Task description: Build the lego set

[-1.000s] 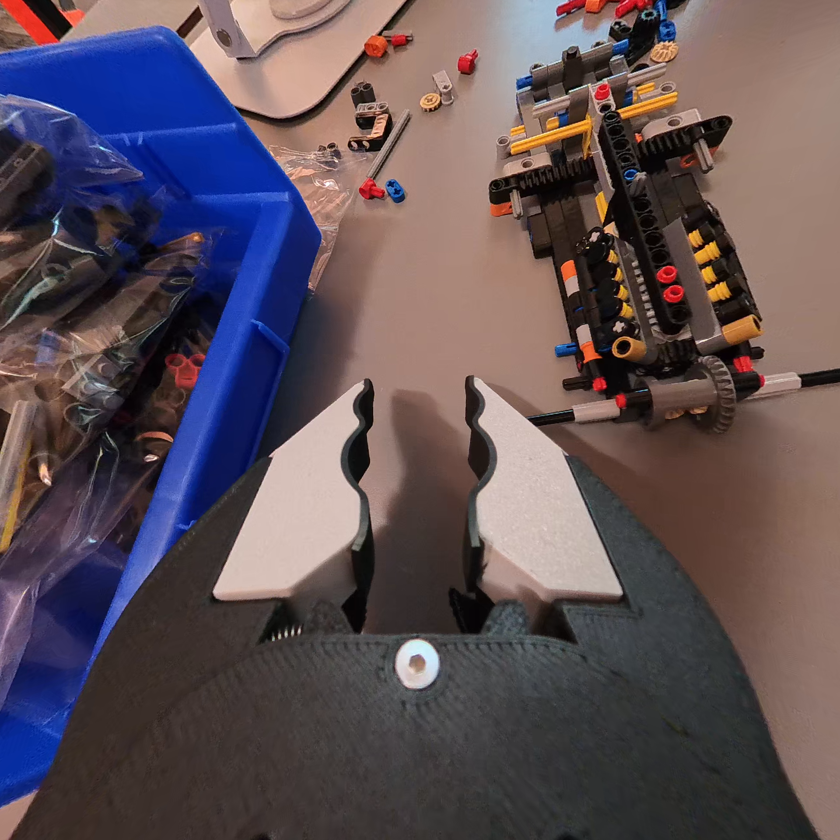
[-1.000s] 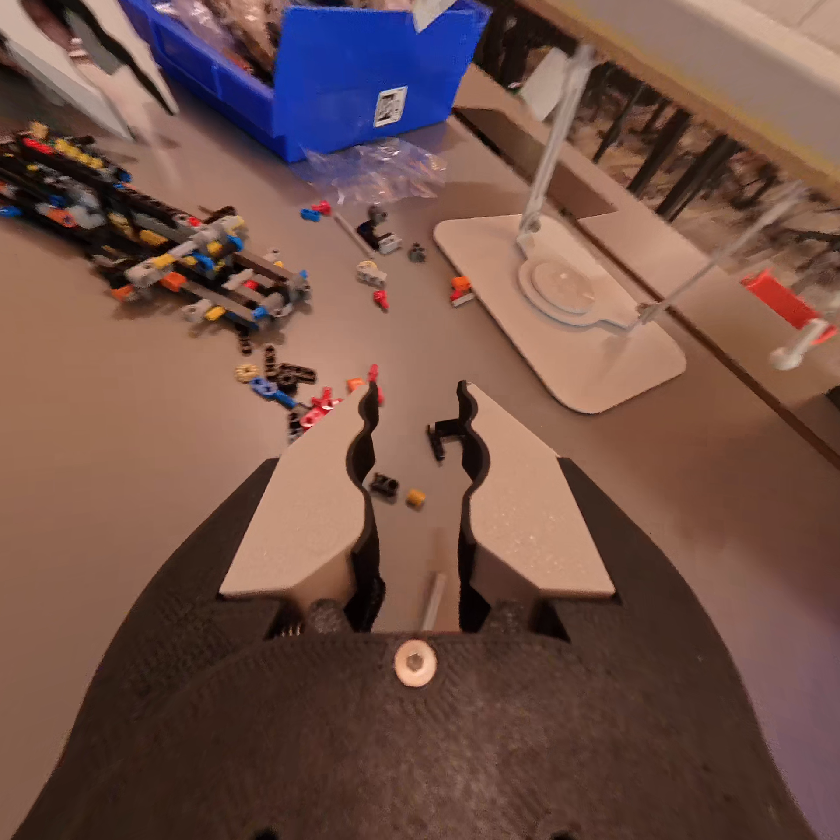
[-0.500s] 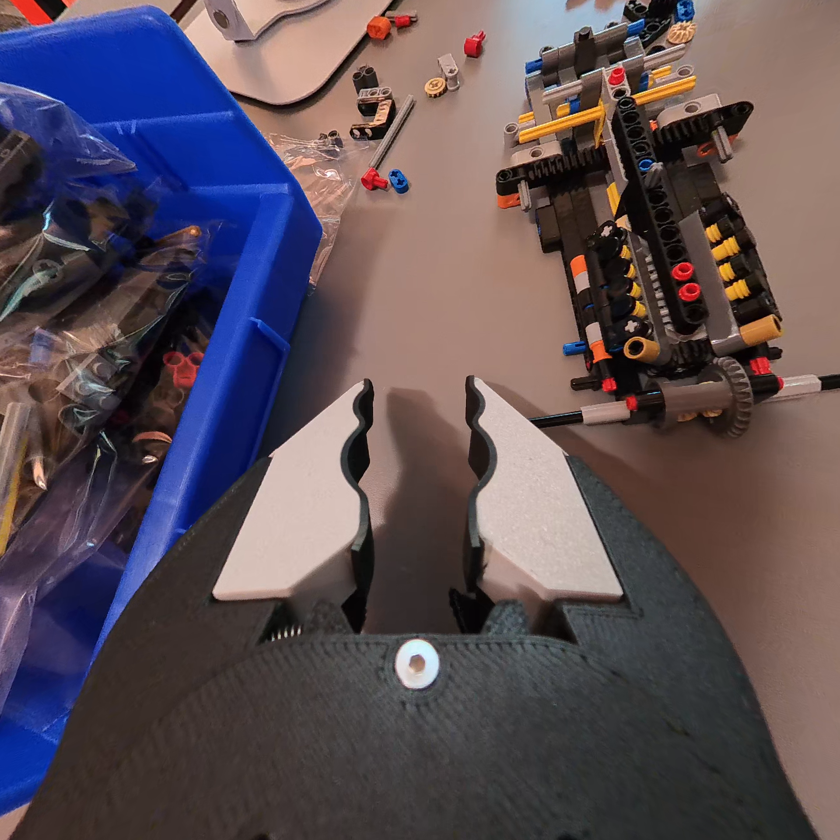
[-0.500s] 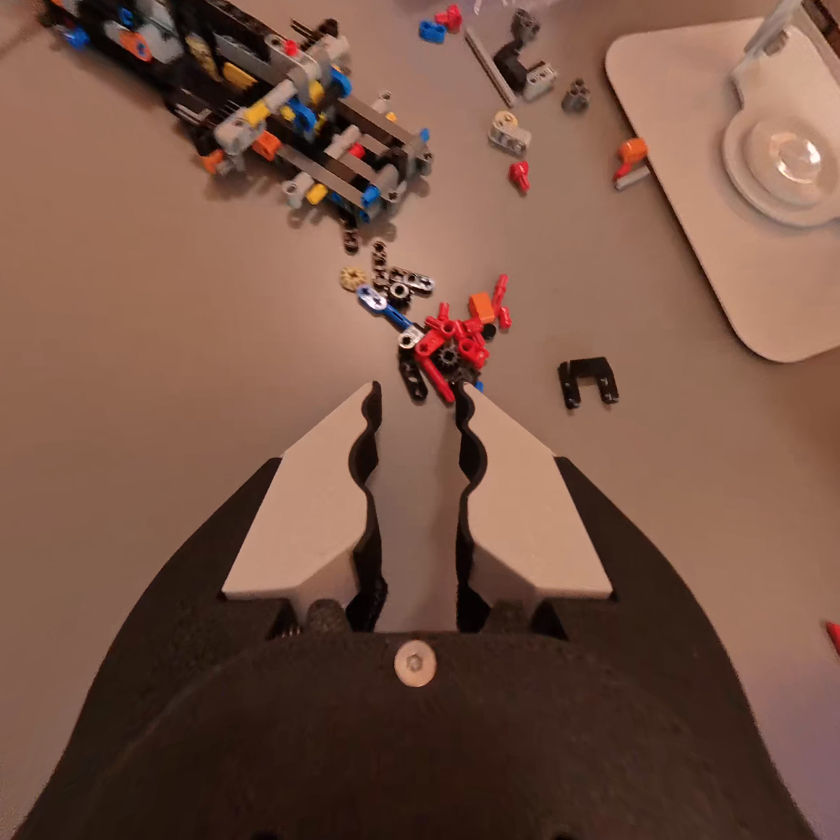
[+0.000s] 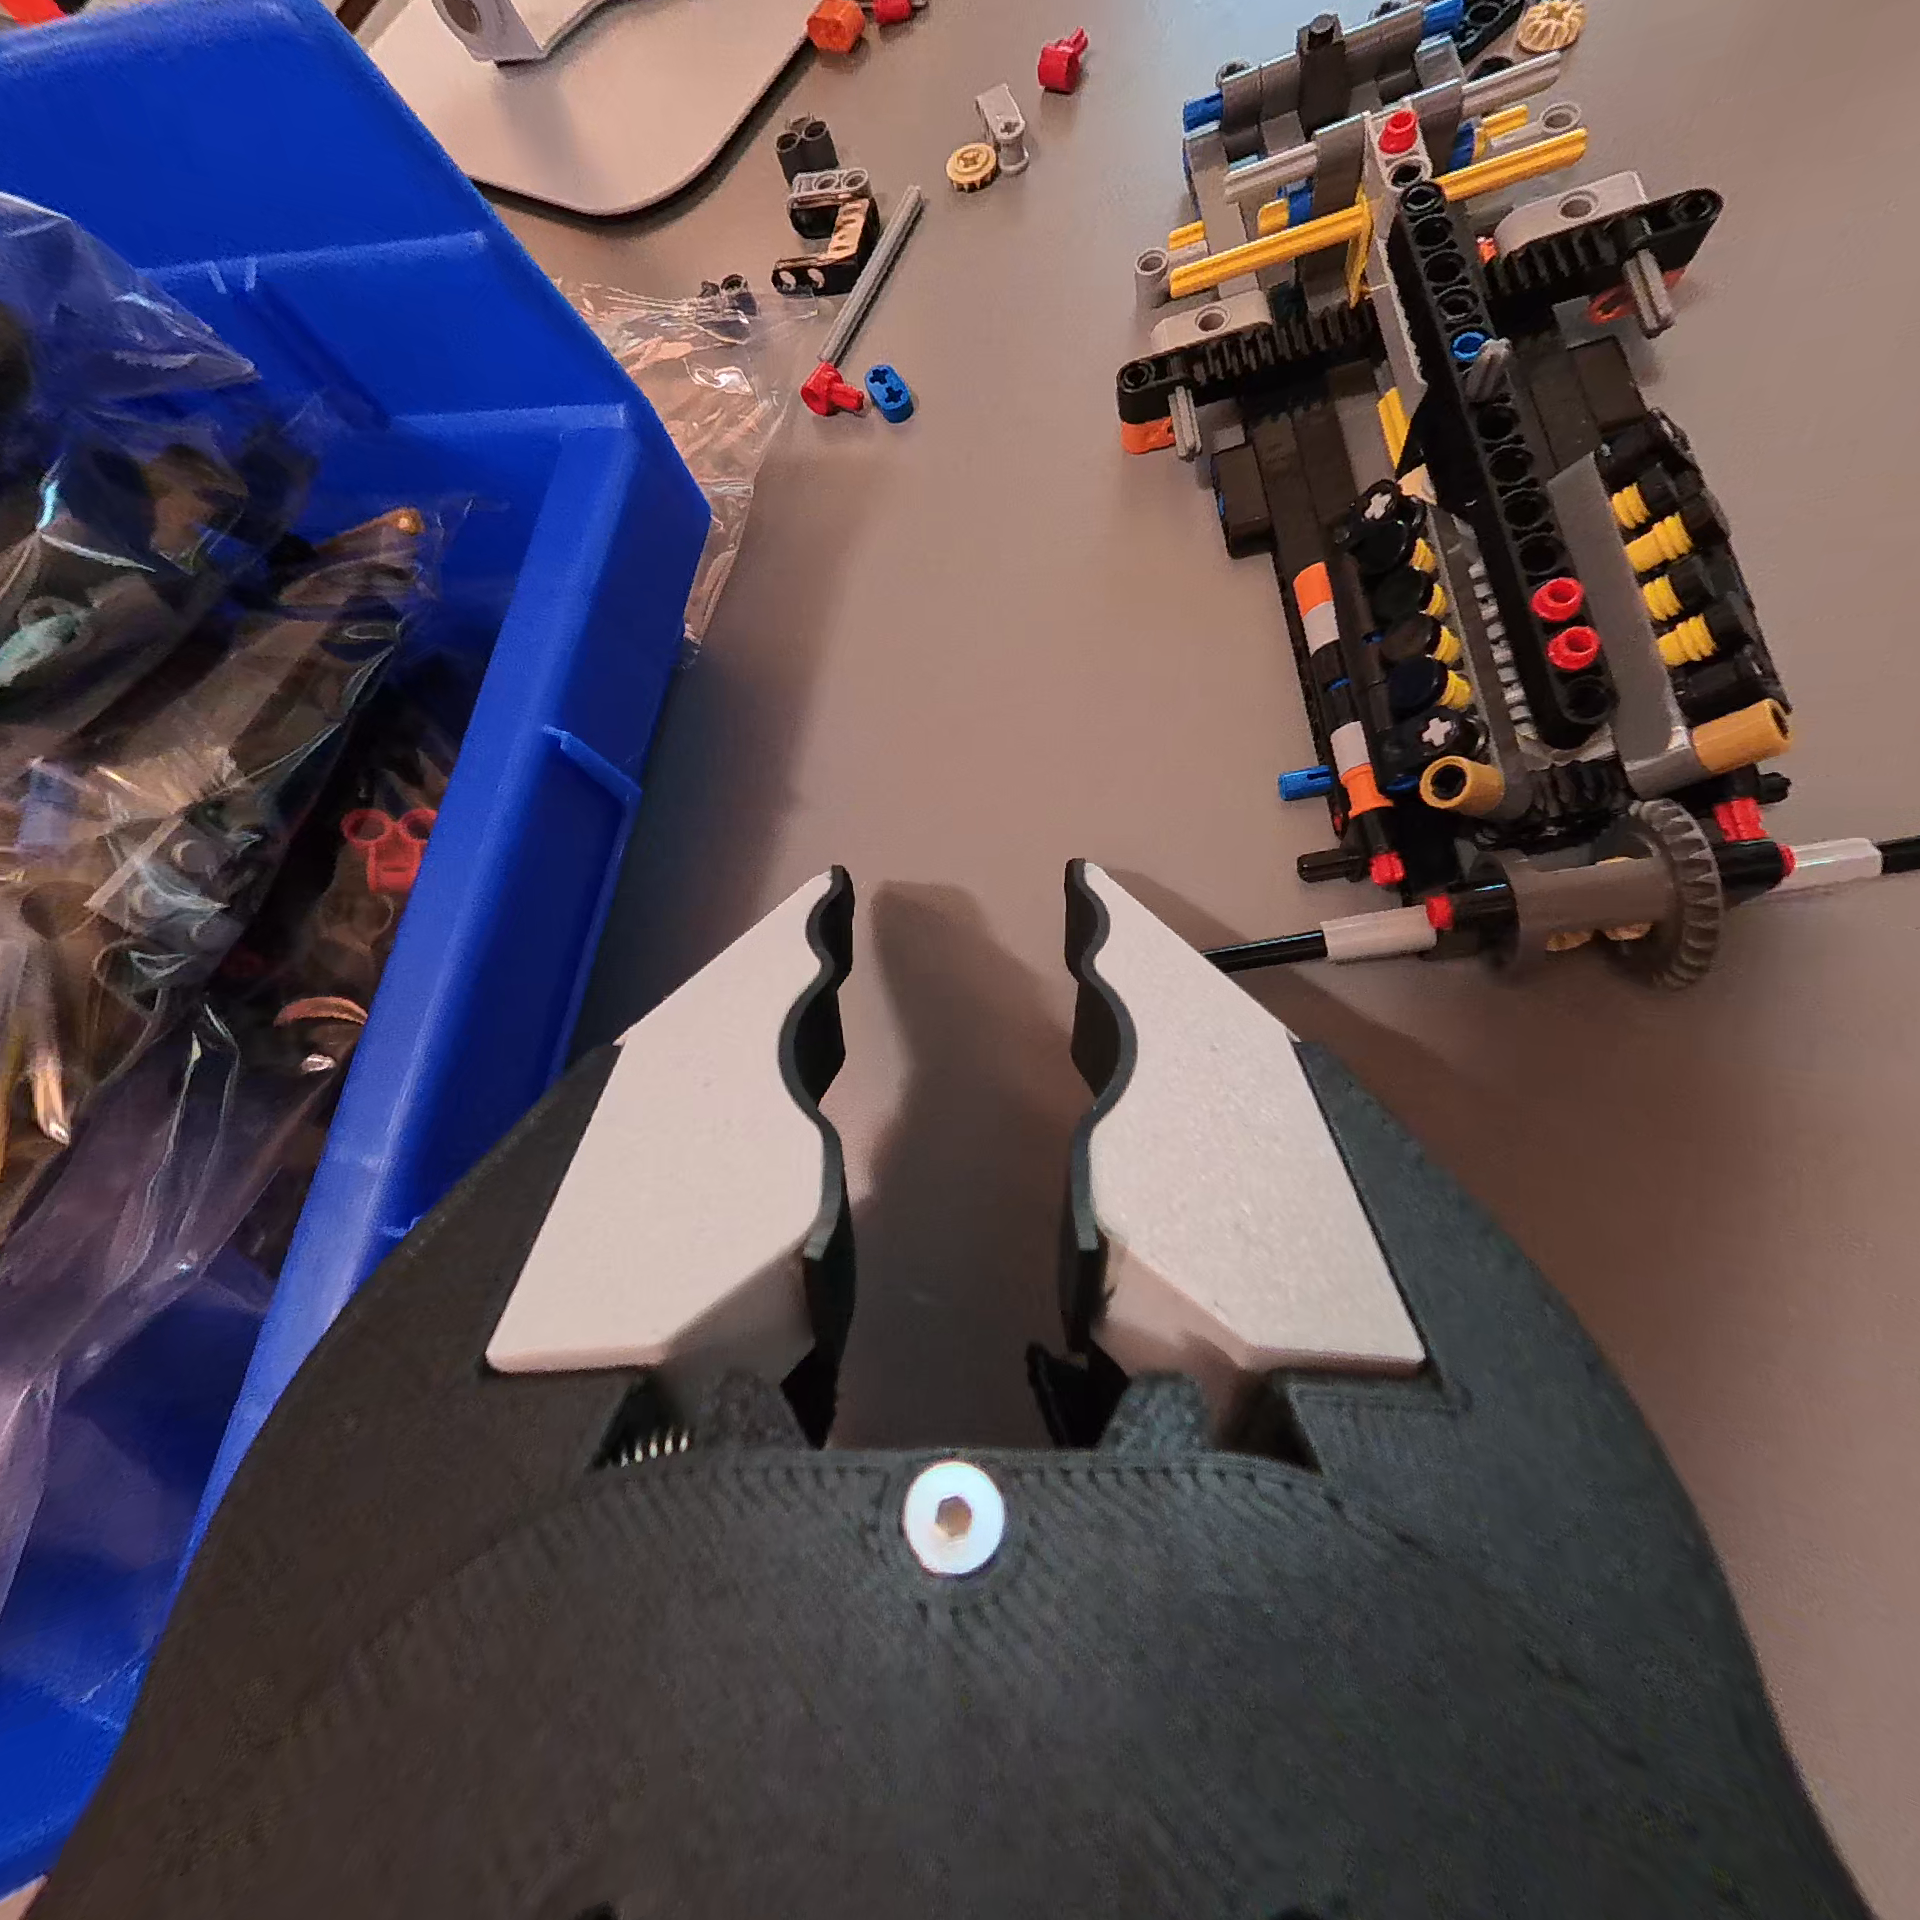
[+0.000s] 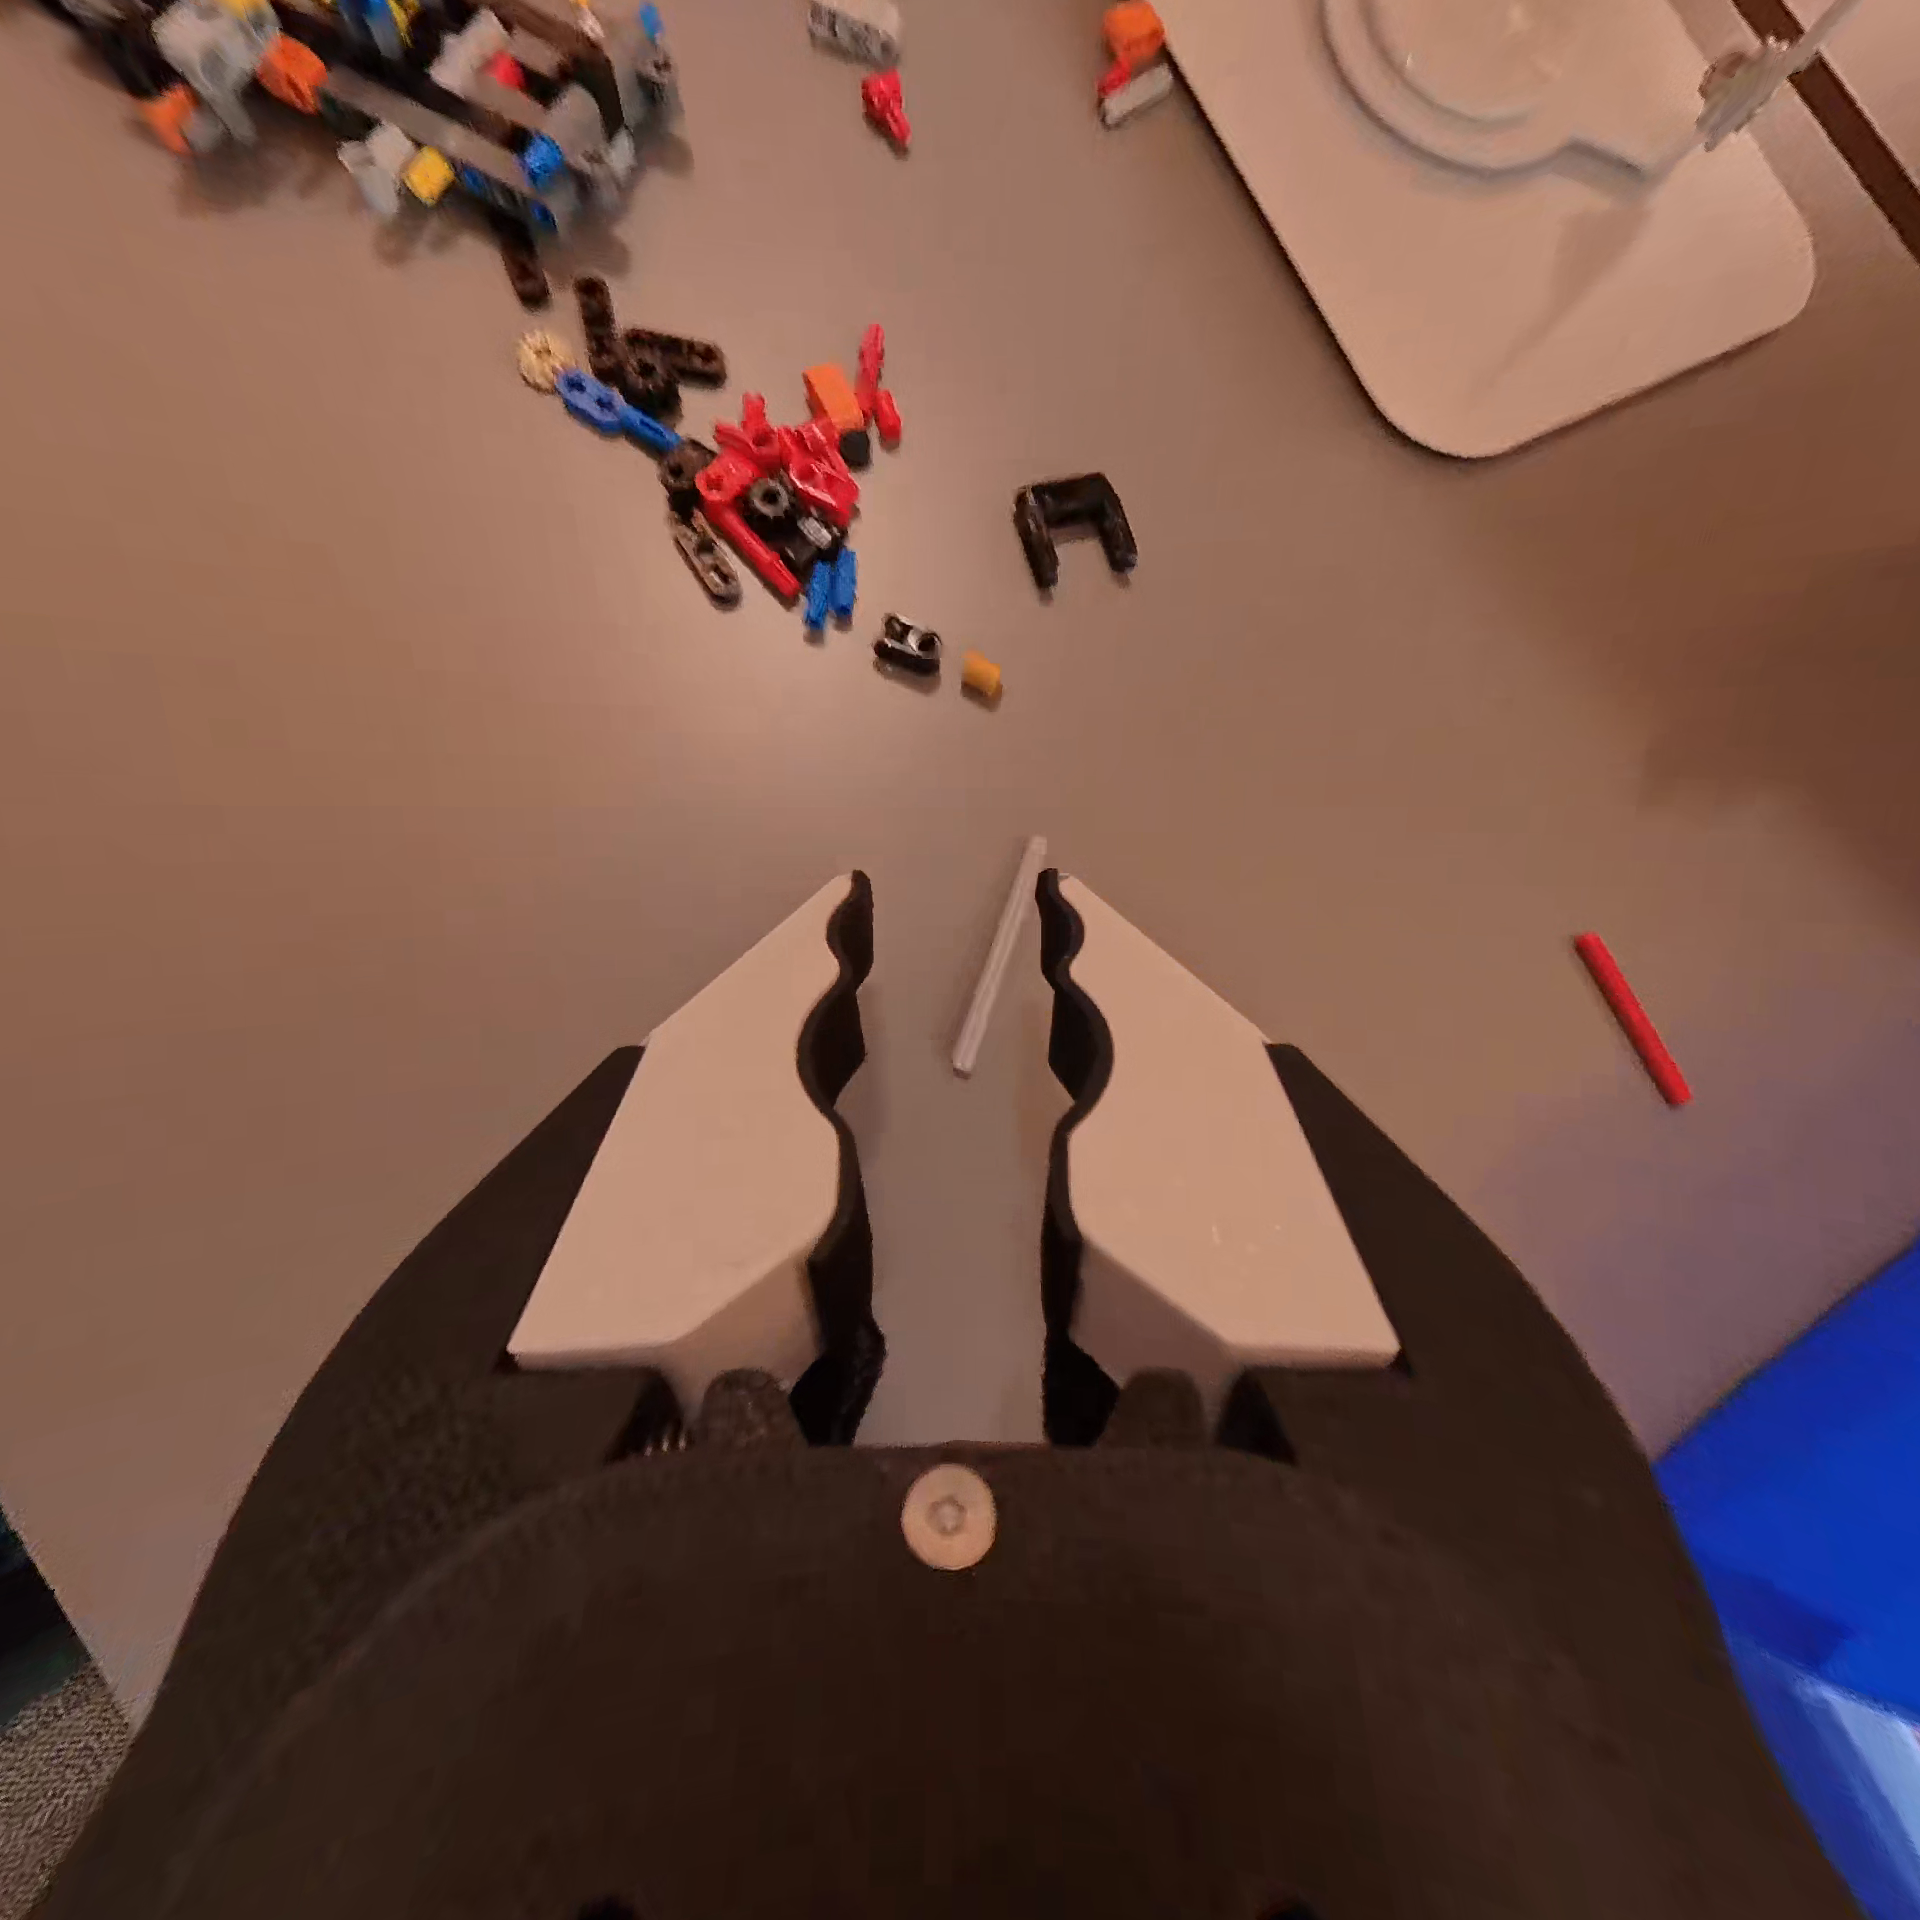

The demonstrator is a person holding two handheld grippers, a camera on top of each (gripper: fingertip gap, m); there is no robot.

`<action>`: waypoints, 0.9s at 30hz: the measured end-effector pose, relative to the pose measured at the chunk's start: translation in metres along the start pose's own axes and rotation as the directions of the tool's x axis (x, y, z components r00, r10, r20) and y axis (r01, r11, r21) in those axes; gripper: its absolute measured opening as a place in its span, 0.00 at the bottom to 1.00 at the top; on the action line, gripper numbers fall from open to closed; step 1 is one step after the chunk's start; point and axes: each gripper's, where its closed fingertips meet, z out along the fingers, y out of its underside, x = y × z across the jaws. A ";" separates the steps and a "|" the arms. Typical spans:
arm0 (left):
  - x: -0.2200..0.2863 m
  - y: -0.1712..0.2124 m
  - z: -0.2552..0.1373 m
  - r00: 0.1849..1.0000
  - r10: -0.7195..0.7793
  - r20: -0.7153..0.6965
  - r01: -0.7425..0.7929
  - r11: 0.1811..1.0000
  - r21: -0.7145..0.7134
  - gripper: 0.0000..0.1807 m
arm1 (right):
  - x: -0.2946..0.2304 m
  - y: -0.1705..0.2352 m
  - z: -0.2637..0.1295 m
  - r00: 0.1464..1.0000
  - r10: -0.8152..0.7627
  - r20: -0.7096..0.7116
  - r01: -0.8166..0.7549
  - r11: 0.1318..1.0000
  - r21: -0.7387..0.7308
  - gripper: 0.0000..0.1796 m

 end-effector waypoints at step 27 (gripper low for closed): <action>-0.008 0.001 0.004 0.999 -0.034 0.018 0.034 0.999 -0.016 0.22 | 0.062 0.051 0.003 0.971 0.240 0.005 -0.240 0.971 -0.006 0.01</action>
